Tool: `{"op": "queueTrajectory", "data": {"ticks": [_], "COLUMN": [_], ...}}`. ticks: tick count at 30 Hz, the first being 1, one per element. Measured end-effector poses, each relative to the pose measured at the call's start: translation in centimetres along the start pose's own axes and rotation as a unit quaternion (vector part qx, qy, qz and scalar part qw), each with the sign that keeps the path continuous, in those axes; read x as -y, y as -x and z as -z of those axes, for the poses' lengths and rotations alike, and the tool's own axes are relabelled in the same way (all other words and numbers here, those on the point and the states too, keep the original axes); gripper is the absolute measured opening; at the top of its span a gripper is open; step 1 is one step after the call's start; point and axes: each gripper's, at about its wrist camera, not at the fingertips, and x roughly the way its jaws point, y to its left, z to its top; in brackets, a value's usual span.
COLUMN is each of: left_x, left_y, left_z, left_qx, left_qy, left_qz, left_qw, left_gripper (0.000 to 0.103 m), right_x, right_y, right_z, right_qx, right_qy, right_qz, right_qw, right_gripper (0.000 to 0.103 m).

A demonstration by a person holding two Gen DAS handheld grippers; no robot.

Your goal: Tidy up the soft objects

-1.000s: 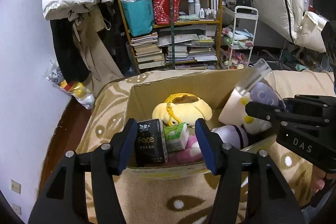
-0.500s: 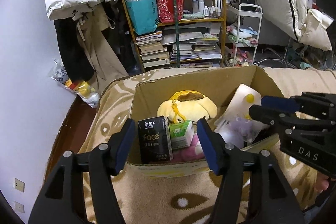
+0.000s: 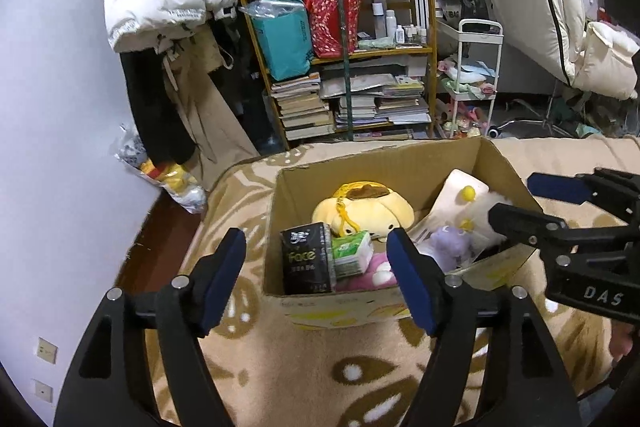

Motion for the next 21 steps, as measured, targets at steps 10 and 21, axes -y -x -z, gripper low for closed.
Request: {"op": "queueTrajectory", "data": {"ticks": [10, 21], "left_x": [-1.2, -3.7], "left_y": [4.3, 9.8], "left_z": [1.0, 3.4], "left_qx": [0.021, 0.064], "left_qy": [0.025, 0.059], "left_qz": [-0.020, -0.035], "left_qw": [0.9993, 0.9956], "left_gripper": [0.097, 0.102], "right_x": [0.1, -0.9], "right_y": [4.2, 11.2], "right_z": [0.3, 1.0], "right_qx": [0.029, 0.091], "right_qy": [-0.005, -0.009], "right_qz": [0.005, 0.006], "right_qw": [1.000, 0.996], "right_gripper": [0.077, 0.102]}}
